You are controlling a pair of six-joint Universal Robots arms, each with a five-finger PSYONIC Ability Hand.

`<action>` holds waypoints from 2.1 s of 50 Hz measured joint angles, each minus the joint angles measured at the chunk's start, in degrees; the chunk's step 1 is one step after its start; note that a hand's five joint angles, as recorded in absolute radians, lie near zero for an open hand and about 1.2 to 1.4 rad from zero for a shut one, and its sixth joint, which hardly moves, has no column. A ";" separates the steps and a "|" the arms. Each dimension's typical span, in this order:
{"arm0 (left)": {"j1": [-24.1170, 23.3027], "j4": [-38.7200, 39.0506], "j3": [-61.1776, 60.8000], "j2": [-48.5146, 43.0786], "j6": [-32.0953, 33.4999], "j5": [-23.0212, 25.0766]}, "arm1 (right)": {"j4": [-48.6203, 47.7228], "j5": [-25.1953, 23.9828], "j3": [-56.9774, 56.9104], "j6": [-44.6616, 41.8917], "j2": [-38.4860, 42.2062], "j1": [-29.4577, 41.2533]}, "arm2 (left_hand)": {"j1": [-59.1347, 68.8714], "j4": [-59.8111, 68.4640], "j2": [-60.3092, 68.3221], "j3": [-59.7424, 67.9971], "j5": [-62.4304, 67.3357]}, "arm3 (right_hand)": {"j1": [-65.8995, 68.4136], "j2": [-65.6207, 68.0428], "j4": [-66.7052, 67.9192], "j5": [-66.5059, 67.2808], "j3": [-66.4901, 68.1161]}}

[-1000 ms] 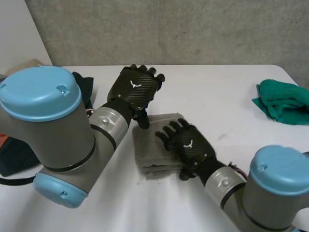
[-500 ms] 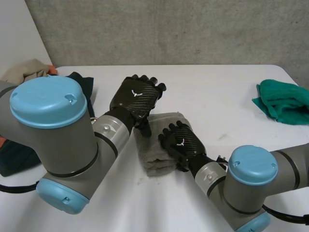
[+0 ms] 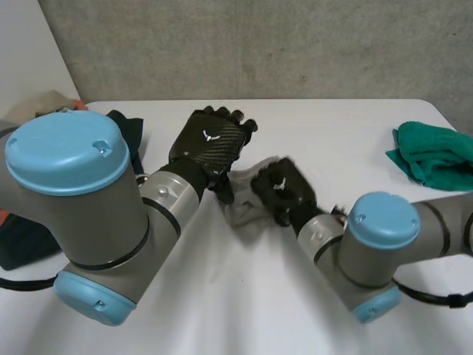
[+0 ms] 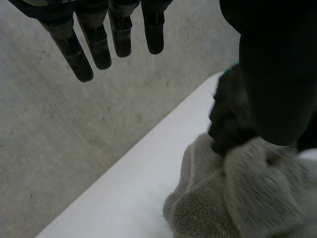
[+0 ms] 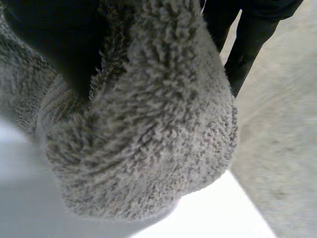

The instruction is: Fold the laundry.

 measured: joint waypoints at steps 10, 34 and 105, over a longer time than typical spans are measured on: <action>-0.24 3.59 0.69 2.18 0.17 3.40 | -3.72 -2.69 -10.57 0.86 -3.39 -12.38 | 0.00 -0.27 -0.01 -0.55 -0.16 | 0.00 0.00 0.74 -0.04 0.39; -1.66 4.08 0.42 1.24 0.34 4.24 | -16.88 -18.90 -40.63 23.82 25.07 -48.51 | 0.00 -0.27 -0.16 -0.55 -0.16 | 0.00 0.00 1.06 -0.04 0.53; -2.55 4.11 -0.99 0.40 0.24 3.92 | -12.69 -27.48 -25.34 18.37 20.28 -53.88 | 0.00 -0.27 -0.16 -0.55 -0.17 | -38.54 -43.50 -44.19 -42.74 -42.78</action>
